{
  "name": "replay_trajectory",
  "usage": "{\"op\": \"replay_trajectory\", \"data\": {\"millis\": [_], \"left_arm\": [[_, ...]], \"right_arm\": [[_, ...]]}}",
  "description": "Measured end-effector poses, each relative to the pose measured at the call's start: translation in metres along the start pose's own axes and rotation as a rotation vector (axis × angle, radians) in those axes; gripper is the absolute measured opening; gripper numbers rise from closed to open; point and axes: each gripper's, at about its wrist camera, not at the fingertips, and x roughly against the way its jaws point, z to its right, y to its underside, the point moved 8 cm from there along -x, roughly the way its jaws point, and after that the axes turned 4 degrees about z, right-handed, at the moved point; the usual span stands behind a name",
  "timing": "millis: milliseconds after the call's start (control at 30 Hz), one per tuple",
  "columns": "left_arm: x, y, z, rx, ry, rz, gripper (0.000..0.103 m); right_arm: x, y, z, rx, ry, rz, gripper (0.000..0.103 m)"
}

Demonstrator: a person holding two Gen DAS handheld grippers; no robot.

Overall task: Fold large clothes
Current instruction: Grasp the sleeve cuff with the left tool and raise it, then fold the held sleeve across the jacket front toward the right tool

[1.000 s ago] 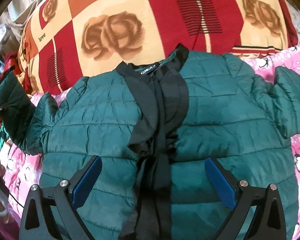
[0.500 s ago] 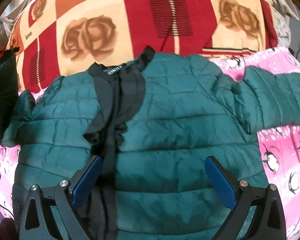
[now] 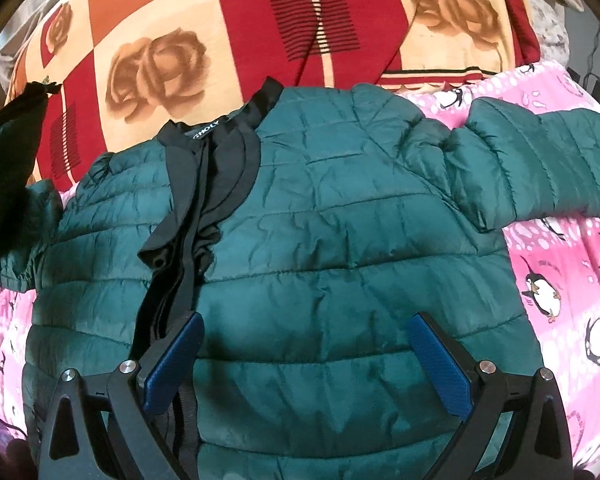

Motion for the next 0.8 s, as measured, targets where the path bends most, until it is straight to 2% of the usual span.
{"op": "replay_trajectory", "data": {"millis": [200,367,600,733,800], "left_arm": [[-0.018,0.019,0.027,-0.019,0.084,-0.085,0.009],[-0.025,0.034,0.056,-0.058,0.154,-0.125,0.009],[-0.053,0.057,0.079,-0.058,0.241,-0.215,0.009],[-0.076,0.079,0.082,-0.068,0.233,-0.292,0.009],[-0.081,0.084,0.083,-0.085,0.218,-0.295,0.009]], "right_arm": [[0.001,-0.002,0.008,-0.02,0.011,0.004,0.102],[0.002,-0.004,0.019,-0.037,0.024,0.016,0.102],[0.002,-0.006,0.028,-0.053,0.032,0.018,0.102],[0.001,-0.005,0.032,-0.055,0.036,0.014,0.102],[0.0,-0.005,0.033,-0.056,0.038,0.011,0.102]]}}
